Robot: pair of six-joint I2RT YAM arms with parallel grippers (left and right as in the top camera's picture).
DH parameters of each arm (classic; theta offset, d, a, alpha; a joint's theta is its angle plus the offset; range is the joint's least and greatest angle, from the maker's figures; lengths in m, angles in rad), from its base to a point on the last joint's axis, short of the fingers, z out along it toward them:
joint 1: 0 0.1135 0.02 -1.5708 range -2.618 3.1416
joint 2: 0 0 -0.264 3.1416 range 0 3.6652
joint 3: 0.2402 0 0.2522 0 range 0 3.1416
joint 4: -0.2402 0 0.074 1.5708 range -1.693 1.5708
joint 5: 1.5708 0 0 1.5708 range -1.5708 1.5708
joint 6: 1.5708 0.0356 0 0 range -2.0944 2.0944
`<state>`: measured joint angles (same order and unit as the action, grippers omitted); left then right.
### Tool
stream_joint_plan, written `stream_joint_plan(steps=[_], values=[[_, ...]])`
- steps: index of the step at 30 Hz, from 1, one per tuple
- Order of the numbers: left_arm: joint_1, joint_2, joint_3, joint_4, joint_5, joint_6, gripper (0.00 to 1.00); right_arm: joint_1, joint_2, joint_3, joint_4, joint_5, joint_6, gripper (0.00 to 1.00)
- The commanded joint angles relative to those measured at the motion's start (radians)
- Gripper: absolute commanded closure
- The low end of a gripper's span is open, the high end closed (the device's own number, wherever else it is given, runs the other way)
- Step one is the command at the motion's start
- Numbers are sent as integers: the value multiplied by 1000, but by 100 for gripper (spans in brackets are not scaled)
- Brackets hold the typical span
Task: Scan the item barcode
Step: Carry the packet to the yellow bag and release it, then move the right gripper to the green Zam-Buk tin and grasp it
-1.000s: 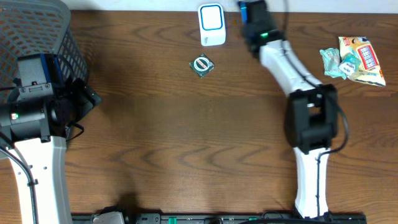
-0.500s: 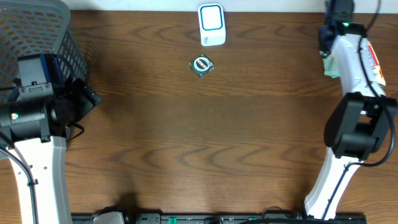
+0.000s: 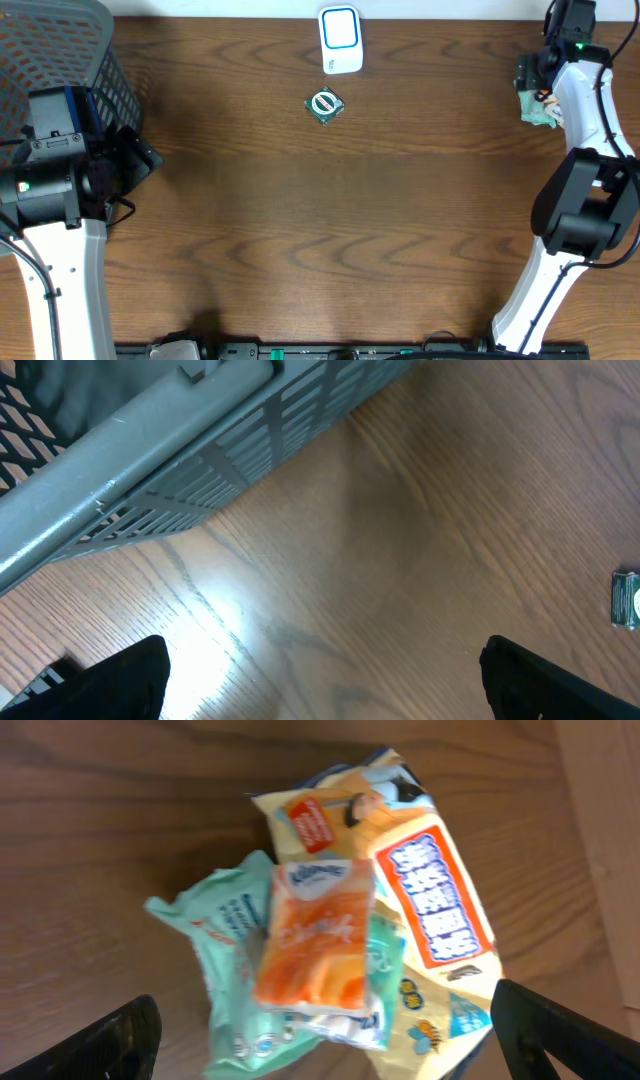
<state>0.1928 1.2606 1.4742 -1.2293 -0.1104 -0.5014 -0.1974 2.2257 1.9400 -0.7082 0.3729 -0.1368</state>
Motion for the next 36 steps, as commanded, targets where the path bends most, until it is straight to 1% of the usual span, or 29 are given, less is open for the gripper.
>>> stream_joint_plan(steps=[1, 3, 5, 12, 14, 15, 18, 26, 30, 32, 34, 35, 36], values=[[3, 0, 2, -1, -3, -9, 2, 37, -76, -5, -7, -36, 35, 1], [3, 0, 2, -1, -3, -9, 2, 63, -106, -5, -14, -103, 35, 1], [3, 0, 2, -1, -3, -9, 2, 95, -141, -5, -15, -231, 35, 1], [3, 0, 2, -1, -3, -9, 2, 214, -206, -5, 27, -819, 35, 1], [3, 0, 2, -1, -3, -9, 2, 252, -203, -5, 45, -940, 35, 1], [3, 0, 2, -1, -3, -9, 3, 272, -198, -5, 54, -967, 35, 1], [3, 0, 2, -1, -3, -9, 2, 339, -175, -5, 84, -942, 35, 1], [3, 0, 2, -1, -3, -9, 3, 513, -43, -5, 148, -640, 35, 1], [3, 0, 2, -1, -3, -9, 2, 567, 20, -5, 196, -600, 36, 13], [3, 0, 2, -1, -3, -9, 2, 586, 45, -5, 214, -600, 37, 15], [3, 0, 2, -1, -3, -9, 2, 601, 65, -5, 229, -599, 63, 15], [3, 0, 2, -1, -3, -9, 2, 608, 73, -5, 233, -599, 94, 13], [3, 0, 2, -1, -3, -9, 3, 613, 82, -5, 237, -599, 128, 7]])
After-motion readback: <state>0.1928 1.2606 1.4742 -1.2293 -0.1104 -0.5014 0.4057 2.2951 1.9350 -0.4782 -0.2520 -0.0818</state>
